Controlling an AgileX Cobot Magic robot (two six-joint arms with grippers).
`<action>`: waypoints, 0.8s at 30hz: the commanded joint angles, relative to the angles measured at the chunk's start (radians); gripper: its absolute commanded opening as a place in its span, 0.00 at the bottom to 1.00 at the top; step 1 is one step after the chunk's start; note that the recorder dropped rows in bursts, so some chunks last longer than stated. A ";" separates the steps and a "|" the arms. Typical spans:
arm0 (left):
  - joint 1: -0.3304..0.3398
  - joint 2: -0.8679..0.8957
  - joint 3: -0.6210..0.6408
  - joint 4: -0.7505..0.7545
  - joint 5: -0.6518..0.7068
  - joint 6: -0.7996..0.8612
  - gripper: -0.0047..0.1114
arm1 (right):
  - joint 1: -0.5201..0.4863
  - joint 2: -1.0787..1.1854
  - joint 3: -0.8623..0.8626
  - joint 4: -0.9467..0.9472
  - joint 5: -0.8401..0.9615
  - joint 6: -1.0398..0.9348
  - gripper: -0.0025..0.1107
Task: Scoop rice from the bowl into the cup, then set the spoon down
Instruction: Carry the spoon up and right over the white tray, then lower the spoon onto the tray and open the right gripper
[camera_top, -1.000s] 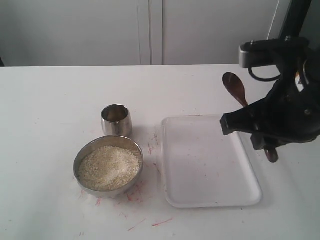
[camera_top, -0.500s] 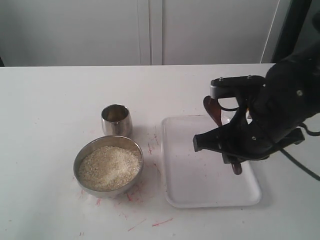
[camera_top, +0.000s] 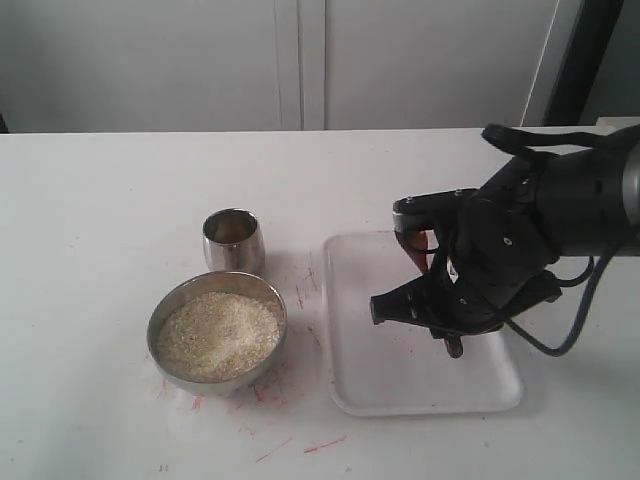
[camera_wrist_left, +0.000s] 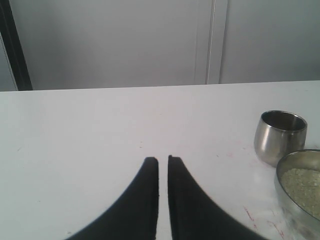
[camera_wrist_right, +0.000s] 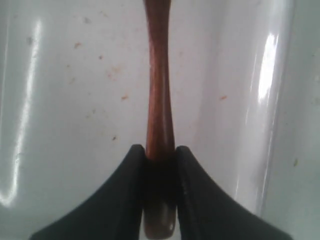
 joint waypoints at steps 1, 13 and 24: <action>-0.004 -0.001 -0.007 -0.005 -0.004 -0.001 0.16 | 0.008 0.013 0.005 -0.098 -0.027 0.101 0.02; -0.004 -0.001 -0.007 -0.005 -0.004 -0.001 0.16 | 0.058 0.078 -0.012 -0.130 -0.089 0.200 0.02; -0.004 -0.001 -0.007 -0.005 -0.005 -0.001 0.16 | 0.058 0.137 -0.046 -0.133 -0.055 0.200 0.02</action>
